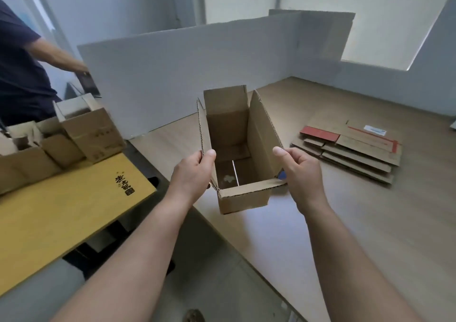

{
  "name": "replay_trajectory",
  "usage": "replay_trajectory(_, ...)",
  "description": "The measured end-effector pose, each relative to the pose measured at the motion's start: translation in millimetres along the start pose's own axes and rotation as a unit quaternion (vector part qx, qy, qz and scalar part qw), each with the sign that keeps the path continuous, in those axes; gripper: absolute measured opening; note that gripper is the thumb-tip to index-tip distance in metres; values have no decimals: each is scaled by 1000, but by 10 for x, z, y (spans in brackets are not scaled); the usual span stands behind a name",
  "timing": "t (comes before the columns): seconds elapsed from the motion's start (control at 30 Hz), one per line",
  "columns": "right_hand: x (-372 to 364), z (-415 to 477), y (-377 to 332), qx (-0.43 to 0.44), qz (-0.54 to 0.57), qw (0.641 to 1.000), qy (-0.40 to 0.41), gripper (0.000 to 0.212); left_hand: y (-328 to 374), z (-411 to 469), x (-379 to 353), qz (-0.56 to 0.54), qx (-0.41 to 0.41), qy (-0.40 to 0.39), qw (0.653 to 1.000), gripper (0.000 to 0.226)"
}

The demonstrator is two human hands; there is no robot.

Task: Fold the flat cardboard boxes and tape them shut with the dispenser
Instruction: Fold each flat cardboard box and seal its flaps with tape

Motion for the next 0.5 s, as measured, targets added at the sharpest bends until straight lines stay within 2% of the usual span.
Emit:
replay_trajectory(0.3,-1437,8,39,5,-34,989,-146,19,-868,47,967,48,85,121,988,48)
replay_trajectory(0.5,-2433,-12,40,-7,-21,976,-218,20,-1435,184,1605,50,138,157,977,49)
Point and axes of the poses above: each hand's wrist, its own z-axis towards the middle knuckle, its own x-axis out of the back of the hand, y = z × x, the point moved 7 cm from there along z, towards the middle knuckle, and after that the axes turned 4 degrees about z, right-handed, at the moved point
